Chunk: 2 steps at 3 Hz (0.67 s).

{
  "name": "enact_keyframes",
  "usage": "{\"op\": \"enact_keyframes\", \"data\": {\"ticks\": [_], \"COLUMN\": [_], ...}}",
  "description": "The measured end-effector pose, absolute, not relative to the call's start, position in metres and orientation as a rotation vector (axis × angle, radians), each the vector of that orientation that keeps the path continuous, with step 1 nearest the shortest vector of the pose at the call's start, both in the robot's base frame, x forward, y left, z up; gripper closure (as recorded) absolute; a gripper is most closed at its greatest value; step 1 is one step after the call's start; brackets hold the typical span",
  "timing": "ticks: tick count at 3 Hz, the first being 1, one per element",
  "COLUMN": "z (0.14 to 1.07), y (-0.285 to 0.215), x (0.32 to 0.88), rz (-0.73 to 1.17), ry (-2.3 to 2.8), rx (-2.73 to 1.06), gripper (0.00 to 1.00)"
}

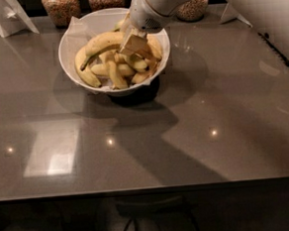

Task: Pick banana from white bowl

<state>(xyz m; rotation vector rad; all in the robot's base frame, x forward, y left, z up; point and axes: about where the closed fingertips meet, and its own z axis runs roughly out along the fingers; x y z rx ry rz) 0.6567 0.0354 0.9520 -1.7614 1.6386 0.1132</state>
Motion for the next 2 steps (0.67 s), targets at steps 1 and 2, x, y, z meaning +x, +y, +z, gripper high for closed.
{"op": "enact_keyframes", "data": {"ticks": [1, 2], "z": [0.971, 0.985], "y": [0.024, 0.008], "x": [0.645, 0.624], "rz": [0.128, 0.186], "ry": [1.666, 1.674], "rx": [-1.711, -1.687], "gripper": [1.0, 1.0]}}
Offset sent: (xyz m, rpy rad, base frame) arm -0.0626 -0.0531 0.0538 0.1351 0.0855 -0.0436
